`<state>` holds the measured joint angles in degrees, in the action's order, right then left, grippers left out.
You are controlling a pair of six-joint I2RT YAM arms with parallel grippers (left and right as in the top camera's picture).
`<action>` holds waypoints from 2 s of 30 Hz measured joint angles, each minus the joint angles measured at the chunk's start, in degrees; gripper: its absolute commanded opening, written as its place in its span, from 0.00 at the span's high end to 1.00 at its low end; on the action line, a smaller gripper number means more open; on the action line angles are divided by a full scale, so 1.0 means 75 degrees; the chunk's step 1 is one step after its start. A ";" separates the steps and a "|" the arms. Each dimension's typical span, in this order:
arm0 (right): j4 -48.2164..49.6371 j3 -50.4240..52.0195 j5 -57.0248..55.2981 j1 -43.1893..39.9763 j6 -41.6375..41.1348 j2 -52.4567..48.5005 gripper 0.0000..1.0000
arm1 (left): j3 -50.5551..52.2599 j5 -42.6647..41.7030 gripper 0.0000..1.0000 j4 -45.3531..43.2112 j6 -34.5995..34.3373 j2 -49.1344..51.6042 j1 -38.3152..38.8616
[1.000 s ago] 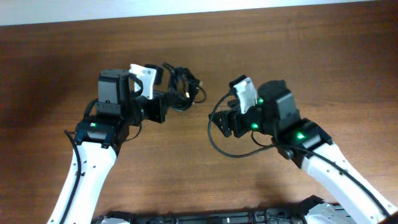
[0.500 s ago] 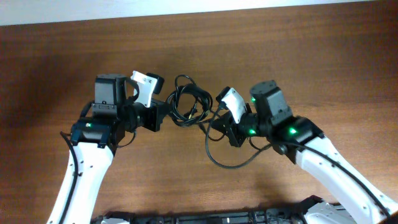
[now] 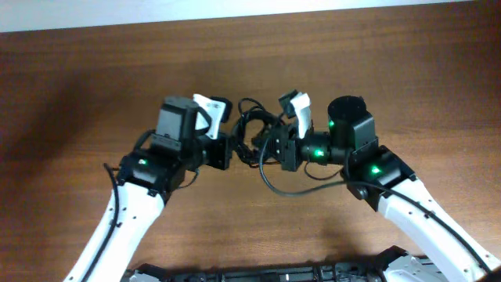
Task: Untangle cables
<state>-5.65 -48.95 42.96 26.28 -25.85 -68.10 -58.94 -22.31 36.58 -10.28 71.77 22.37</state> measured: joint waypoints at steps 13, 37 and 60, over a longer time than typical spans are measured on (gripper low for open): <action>0.0382 -0.0003 -0.2757 -0.0044 -0.0495 -0.1227 0.78 | 0.0000 0.1110 1.00 -0.0294 0.0621 0.0000 0.0189; 0.1020 -0.0023 -0.2113 -0.0044 0.4619 -0.2833 0.96 | 0.0000 -0.3861 1.00 -0.0504 -0.0947 0.0000 -0.2958; 0.2066 -0.0015 0.0705 -0.0050 -0.1594 -0.0256 0.96 | -0.0023 0.0064 1.00 0.0117 -0.0571 -0.0012 -0.0880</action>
<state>9.85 -49.06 48.25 25.91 -37.80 -70.02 -59.11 -21.82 37.45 -14.57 71.68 15.77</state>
